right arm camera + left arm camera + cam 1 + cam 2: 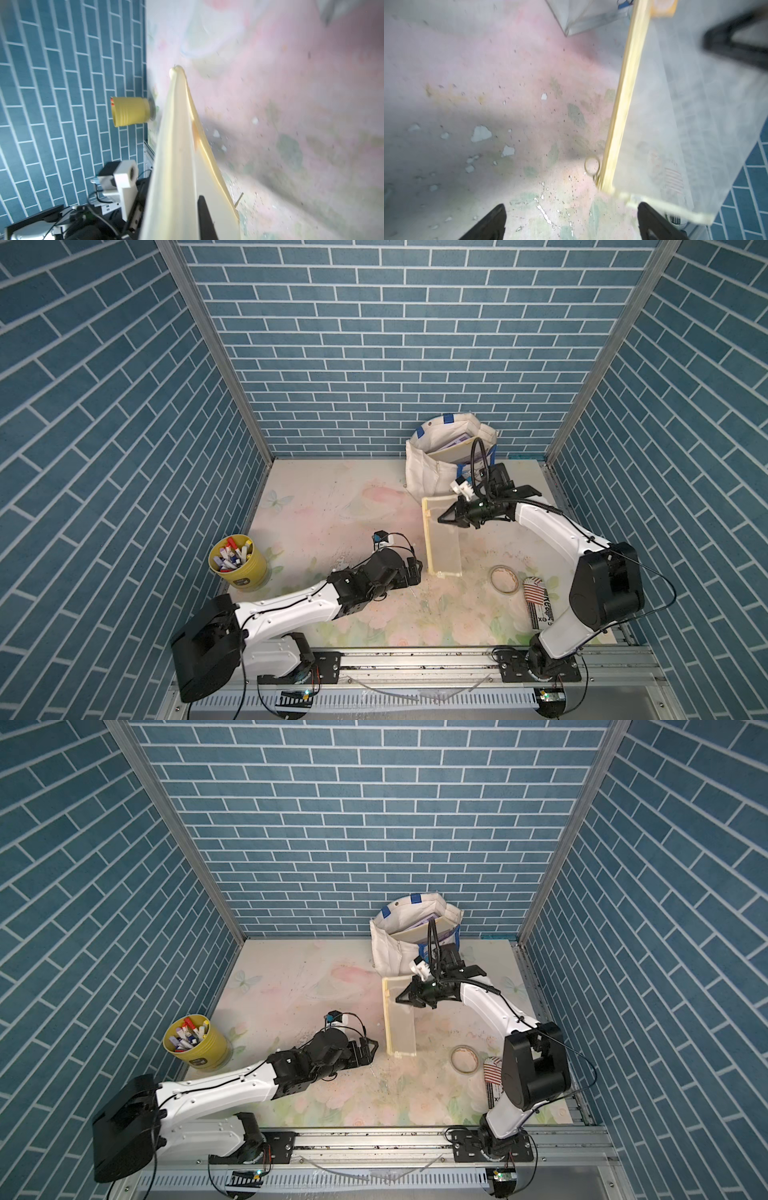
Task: Put the pencil pouch into the canvas bag
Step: Pick up the pencil pouch from the center of the board, then place the pencil pouch in the canvas bag.
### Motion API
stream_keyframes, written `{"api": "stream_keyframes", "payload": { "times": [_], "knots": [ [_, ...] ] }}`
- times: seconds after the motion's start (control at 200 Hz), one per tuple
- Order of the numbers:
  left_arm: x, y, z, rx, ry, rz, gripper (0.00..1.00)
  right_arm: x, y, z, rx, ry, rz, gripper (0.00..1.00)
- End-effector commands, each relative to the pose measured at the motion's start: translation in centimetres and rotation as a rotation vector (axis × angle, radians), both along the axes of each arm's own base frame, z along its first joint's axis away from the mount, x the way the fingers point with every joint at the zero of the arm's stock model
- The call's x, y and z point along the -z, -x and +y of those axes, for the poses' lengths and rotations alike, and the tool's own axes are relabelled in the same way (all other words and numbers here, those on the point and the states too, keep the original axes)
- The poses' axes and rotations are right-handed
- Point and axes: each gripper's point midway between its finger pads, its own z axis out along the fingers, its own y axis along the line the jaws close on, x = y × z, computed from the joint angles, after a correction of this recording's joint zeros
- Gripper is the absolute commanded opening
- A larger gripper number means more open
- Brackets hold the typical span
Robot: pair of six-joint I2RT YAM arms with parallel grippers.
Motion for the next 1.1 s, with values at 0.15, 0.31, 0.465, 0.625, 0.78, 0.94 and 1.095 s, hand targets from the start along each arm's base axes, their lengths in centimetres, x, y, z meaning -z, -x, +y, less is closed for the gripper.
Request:
{"api": "stream_keyframes", "payload": {
  "times": [0.15, 0.31, 0.465, 0.625, 0.78, 0.94, 1.095],
  "knots": [
    [-2.3, -0.4, 3.0, 0.013, -0.209, -0.098, 0.99, -11.4, -7.8, 1.0, 0.194, -0.137, -0.109, 0.0],
    [-3.2, -0.5, 3.1, 0.009, -0.193, -0.125, 0.99, -16.0, -13.7, 0.4, 0.347, -0.189, -0.197, 0.0],
    [-3.5, -0.4, 4.1, -0.019, -0.204, -0.127, 0.99, -18.9, -19.1, -1.6, 0.526, -0.255, -0.243, 0.0],
    [-3.8, -0.2, 5.3, -0.05, -0.196, -0.136, 0.99, -19.3, -24.1, -4.9, 0.673, -0.278, -0.28, 0.0],
    [-4.0, 0.0, 6.3, -0.08, -0.2, -0.141, 0.99, -18.0, -27.2, -8.0, 0.779, -0.29, -0.276, 0.0],
    [-4.1, 0.0, 7.3, -0.113, -0.208, -0.159, 0.99, -14.6, -28.3, -9.2, 0.79, -0.203, -0.257, 0.0],
    [-4.4, -0.3, 7.8, -0.131, -0.186, -0.18, 0.99, -10.3, -28.4, -8.7, 0.764, -0.128, -0.206, 0.0]
  ]
}}
